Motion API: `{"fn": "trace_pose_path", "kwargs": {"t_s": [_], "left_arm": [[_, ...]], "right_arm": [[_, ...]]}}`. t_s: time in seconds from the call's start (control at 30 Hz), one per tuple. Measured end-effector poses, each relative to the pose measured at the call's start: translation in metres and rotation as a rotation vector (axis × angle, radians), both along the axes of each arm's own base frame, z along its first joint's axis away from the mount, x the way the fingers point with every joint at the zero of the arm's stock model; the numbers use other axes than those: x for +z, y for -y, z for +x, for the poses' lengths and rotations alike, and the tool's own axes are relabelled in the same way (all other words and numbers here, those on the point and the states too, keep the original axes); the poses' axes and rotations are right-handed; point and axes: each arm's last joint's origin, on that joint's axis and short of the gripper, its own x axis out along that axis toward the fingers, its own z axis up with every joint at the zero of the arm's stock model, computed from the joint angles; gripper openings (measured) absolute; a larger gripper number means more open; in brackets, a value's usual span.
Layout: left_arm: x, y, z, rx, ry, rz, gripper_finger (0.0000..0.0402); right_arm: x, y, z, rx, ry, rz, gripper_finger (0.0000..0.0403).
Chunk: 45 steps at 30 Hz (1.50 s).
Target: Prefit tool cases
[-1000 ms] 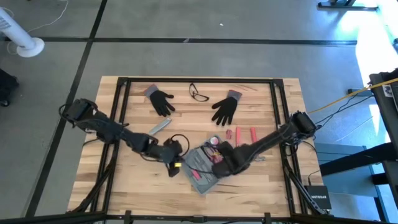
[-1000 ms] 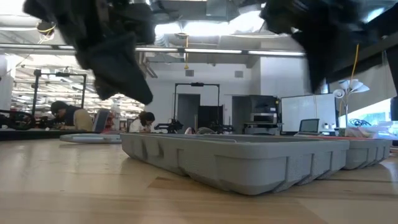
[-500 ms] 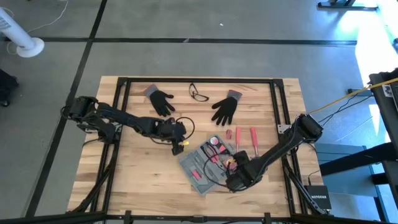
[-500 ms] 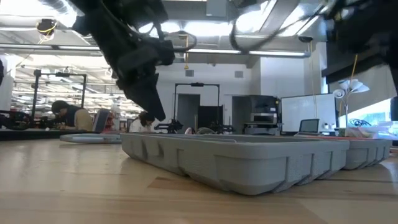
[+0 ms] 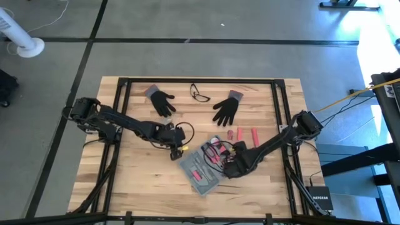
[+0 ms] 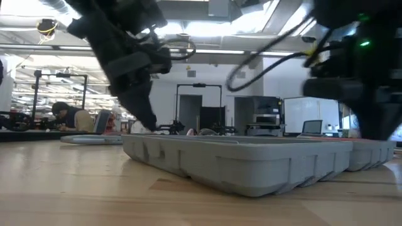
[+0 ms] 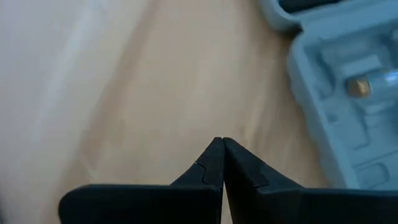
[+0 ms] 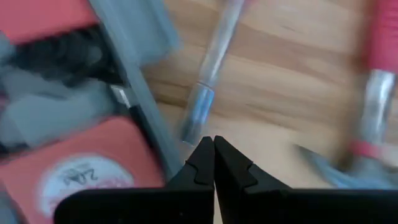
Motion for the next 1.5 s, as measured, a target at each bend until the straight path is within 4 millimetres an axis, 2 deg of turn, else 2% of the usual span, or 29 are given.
{"fn": "trace_pose_path", "kwargs": {"t_s": [0.17,0.3,0.4,0.67,0.83,0.97,1.17,1.27,1.33,1.5], "left_arm": [[-0.021,0.016,-0.022,0.079,-0.061,-0.071,0.0000],[-0.029,0.032,-0.034,0.147,-0.056,-0.110,0.0000],[-0.030,0.046,-0.039,0.177,-0.038,-0.142,0.0000],[-0.029,0.091,-0.055,0.216,-0.010,-0.294,0.0000],[-0.029,0.111,-0.067,0.265,-0.003,-0.347,0.0000],[-0.029,0.118,-0.073,0.312,0.015,-0.362,0.0000],[-0.024,0.114,-0.074,0.263,0.019,-0.324,0.0000],[-0.022,0.108,-0.071,0.266,0.030,-0.299,0.0000],[-0.022,0.105,-0.069,0.260,0.035,-0.279,0.0000],[-0.023,0.100,-0.065,0.222,0.036,-0.238,0.0000]], "right_arm": [[-0.003,0.005,0.017,-0.009,0.148,0.028,0.0000],[-0.002,0.001,0.025,0.026,0.237,0.048,0.0000],[-0.001,-0.002,0.031,0.060,0.295,0.067,0.0000],[0.000,-0.003,0.034,0.072,0.317,0.066,0.0000],[0.002,0.005,0.043,0.060,0.389,0.040,0.0000],[0.006,0.018,0.055,0.111,0.447,0.023,0.0000],[0.030,0.028,0.041,0.145,0.400,-0.017,0.0000],[0.044,0.016,0.033,0.217,0.426,0.047,0.0000],[0.047,0.001,0.029,0.257,0.448,0.109,0.0000],[0.029,-0.041,0.021,0.236,0.462,0.216,0.0000]]}}
